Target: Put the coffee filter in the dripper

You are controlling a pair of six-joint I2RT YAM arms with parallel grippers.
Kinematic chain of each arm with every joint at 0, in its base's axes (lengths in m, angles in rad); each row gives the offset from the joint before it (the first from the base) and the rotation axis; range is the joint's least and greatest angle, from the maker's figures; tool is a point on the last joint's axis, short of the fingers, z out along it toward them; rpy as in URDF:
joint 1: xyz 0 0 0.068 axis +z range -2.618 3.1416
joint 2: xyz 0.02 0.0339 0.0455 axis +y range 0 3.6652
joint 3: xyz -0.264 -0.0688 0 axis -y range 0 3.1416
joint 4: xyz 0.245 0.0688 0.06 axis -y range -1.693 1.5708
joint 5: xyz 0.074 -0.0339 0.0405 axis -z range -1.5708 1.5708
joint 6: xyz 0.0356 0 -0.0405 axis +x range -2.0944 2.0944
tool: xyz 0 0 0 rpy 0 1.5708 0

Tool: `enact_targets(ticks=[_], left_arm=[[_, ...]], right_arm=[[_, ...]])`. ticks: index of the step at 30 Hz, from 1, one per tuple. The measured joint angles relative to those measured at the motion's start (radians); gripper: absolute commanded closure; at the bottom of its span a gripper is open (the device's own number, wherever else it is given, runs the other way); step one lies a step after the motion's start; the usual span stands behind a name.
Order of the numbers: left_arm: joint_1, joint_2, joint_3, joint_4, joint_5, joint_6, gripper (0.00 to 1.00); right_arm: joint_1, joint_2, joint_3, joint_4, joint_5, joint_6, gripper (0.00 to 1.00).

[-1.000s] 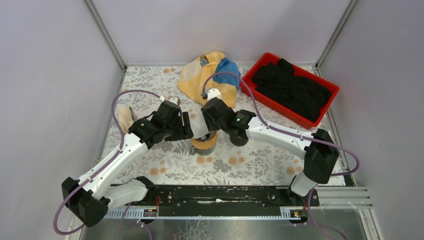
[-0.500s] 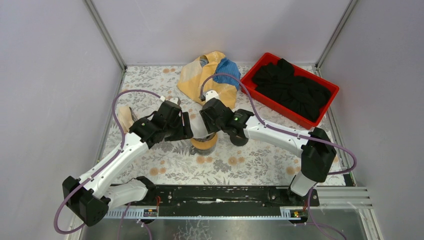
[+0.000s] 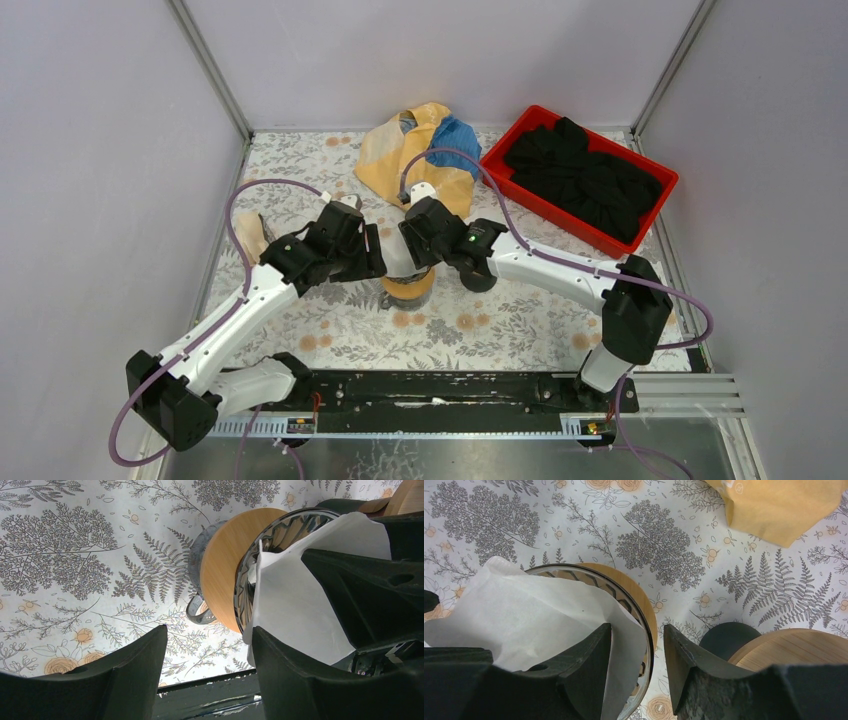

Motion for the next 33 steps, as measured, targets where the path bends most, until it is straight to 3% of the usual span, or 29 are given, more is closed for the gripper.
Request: enact_targets(ticks=[5, 18, 33], left_arm=[[0.0, 0.0, -0.007, 0.003, 0.0, 0.0, 0.31], [0.0, 0.018, -0.023, 0.029, -0.002, 0.0, 0.31], [0.0, 0.019, -0.031, 0.038, -0.002, 0.0, 0.31]], right_arm=[[0.0, 0.009, -0.004, 0.0, -0.002, -0.002, 0.56], [-0.001, 0.023, -0.026, 0.001, -0.059, 0.011, 0.56], [-0.001, -0.016, -0.028, 0.0, -0.055, 0.01, 0.4]])
